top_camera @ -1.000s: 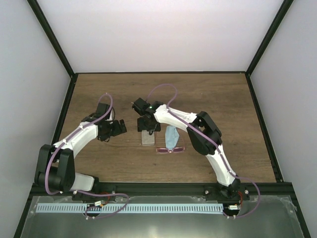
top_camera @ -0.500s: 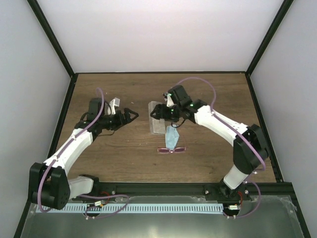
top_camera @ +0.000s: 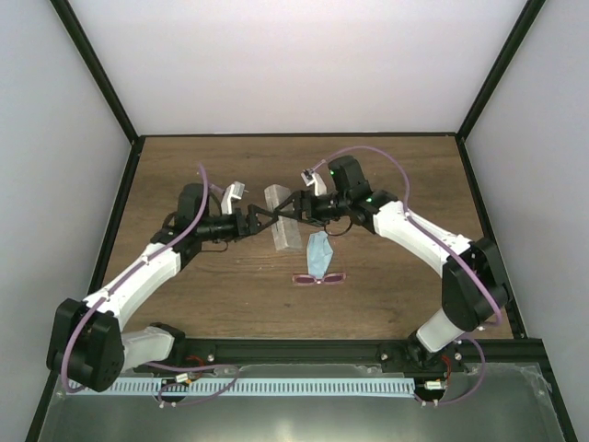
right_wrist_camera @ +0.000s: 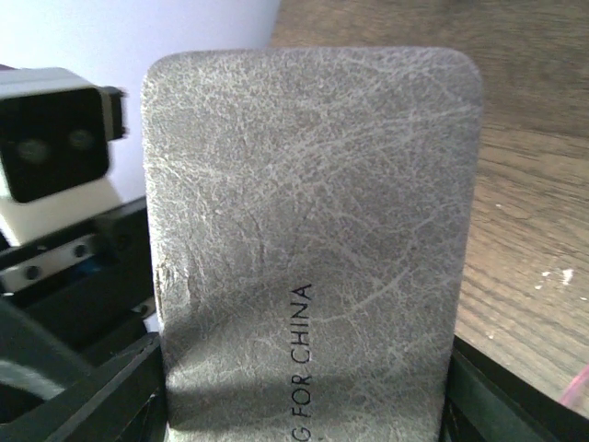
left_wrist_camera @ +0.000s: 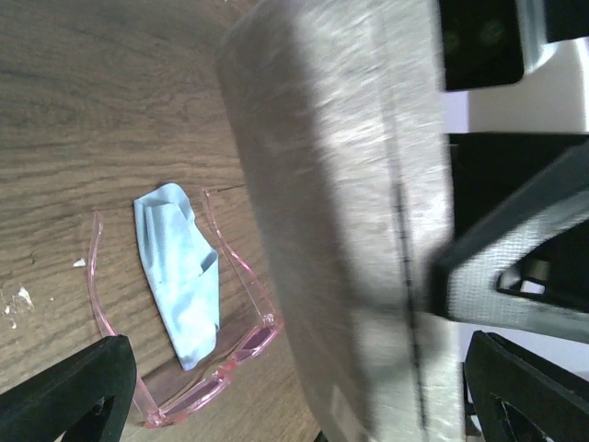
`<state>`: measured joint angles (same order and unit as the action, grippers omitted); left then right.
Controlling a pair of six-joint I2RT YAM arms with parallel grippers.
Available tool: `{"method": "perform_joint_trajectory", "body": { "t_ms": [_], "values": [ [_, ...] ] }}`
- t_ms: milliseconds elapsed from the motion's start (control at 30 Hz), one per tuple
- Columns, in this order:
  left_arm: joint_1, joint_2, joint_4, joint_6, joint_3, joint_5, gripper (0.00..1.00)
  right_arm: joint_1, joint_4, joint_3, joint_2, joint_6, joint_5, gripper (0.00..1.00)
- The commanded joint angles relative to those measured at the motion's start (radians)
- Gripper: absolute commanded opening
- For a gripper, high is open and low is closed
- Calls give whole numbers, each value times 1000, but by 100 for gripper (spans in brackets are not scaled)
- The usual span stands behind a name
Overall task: Organize the sunglasses
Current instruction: Place the sunglasses case at the center of the board.
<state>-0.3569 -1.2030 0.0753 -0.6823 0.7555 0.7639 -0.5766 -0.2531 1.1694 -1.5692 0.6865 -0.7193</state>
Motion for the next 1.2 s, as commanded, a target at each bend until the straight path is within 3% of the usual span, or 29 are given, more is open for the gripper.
{"method": "perform_joint_trajectory", "body": {
  "t_ms": [0,133,300,467,700,867,967,1167],
  "values": [
    [-23,18,-65,-57,-31,-54,100,9,72,33,56,20,-97,38],
    [-22,63,-70,-71,-44,-78,100,30,28,24,76,30,-53,36],
    [-23,90,30,-40,-32,-154,100,32,-174,93,25,-40,137,30],
    [-25,95,103,-26,-40,-227,100,1,-228,118,-35,-66,250,29],
    [-16,115,294,-73,-24,-525,100,-168,-449,354,-302,-58,527,32],
    [-15,111,396,-73,-7,-605,100,-228,-487,460,-468,-21,552,33],
    [-14,99,432,-83,0,-632,100,-238,-490,487,-512,-7,553,40],
    [-16,69,481,-108,21,-660,100,-238,-473,486,-512,-7,524,74]
  ]
}}
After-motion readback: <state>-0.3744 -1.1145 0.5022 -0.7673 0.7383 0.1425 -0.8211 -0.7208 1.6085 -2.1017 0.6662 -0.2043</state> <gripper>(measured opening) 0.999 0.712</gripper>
